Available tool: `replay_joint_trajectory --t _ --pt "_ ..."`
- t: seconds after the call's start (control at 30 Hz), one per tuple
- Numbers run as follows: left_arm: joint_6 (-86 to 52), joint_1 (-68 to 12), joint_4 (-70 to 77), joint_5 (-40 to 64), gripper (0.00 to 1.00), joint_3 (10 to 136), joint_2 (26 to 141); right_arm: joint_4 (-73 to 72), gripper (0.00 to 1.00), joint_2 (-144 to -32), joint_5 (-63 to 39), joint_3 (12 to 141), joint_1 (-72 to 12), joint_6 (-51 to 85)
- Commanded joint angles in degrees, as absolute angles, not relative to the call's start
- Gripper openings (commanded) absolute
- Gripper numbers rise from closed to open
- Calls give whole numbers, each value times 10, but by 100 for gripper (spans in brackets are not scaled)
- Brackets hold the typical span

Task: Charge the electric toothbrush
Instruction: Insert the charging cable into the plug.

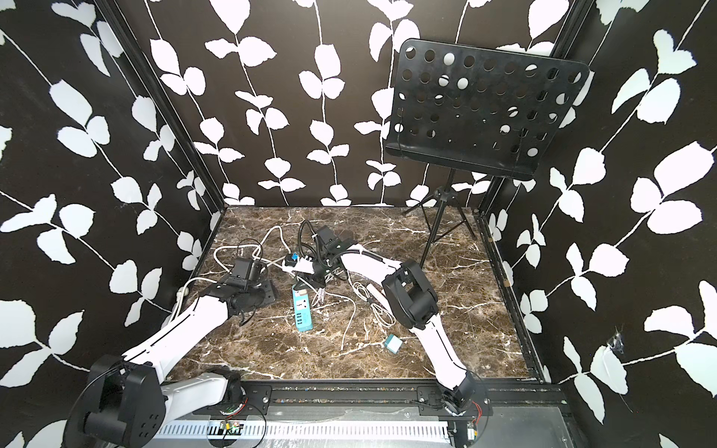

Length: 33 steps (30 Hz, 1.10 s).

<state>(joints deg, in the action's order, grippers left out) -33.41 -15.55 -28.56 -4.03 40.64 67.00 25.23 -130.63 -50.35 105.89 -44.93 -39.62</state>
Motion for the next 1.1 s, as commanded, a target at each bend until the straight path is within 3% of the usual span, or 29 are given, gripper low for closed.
replay_joint_trajectory --t 0.0,0.17,0.37,0.73,0.87,1.07 --pt "-327 -151 -290 -45 60 409 655 240 40 -1278 -509 1058 -446 -387" --pt "-327 -151 -293 -46 60 409 649 201 53 -1236 -511 1019 -447 -361" --pt "-326 -151 -288 -52 61 406 639 197 57 -1214 -512 1013 -446 -318" --pt "-320 -151 -290 -53 61 408 629 249 35 -1276 -507 1082 -446 -341" --pt "-317 -151 -289 -47 60 411 633 262 34 -1292 -510 1095 -443 -346" --pt "-311 -151 -291 -44 60 414 639 272 22 -1302 -525 1097 -440 -355"
